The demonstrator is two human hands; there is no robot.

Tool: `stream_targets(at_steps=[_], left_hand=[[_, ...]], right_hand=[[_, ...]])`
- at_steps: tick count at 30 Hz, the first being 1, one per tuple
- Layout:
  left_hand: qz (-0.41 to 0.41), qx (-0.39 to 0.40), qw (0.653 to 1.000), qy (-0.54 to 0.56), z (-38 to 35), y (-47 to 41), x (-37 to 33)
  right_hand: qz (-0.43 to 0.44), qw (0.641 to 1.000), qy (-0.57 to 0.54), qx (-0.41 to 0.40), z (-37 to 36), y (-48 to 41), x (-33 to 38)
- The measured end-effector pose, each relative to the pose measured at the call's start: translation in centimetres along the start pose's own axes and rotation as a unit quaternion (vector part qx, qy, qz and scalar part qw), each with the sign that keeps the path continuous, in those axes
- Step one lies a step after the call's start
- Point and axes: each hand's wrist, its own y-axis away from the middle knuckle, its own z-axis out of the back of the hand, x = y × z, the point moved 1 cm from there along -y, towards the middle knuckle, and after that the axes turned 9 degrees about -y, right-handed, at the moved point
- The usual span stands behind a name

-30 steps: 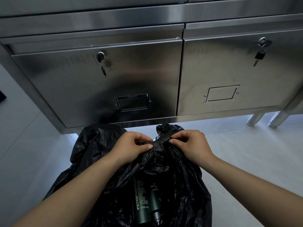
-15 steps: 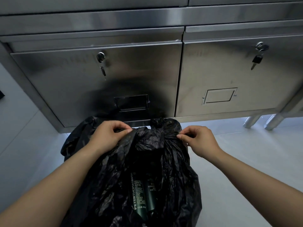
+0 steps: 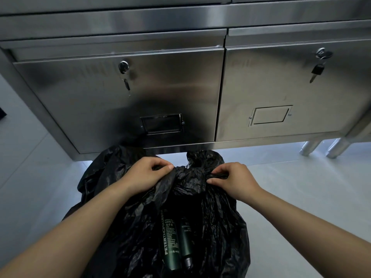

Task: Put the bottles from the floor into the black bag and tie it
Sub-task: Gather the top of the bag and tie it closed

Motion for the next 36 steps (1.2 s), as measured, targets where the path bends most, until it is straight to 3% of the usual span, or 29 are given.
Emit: stream_targets(at_steps=[8,14,24,31,36], left_hand=[[0.013,0.041,0.998,-0.039,-1.5,0.0,0.1],[0.004,-0.014,0.998,-0.059,-2.2,0.0,-0.4],[0.046,-0.020,0.995,0.084,-2.0,0.0,-1.0],[0.032,-0.037,0.996,0.068,-1.9,-0.1,-0.8],[-0.011,-0.052,0.995,0.083,-0.2,0.4,-1.1]], right_hand=[[0.026,0.997,-0.040,-0.056,0.7,0.2,0.5],[-0.002,0.997,-0.070,-0.044,0.5,0.2,0.3],[-0.024,0.989,-0.132,-0.068,0.5,0.0,0.3],[-0.025,0.987,-0.146,-0.065,0.3,-0.1,0.2],[-0.053,0.973,-0.221,-0.040,1.5,0.1,0.4]])
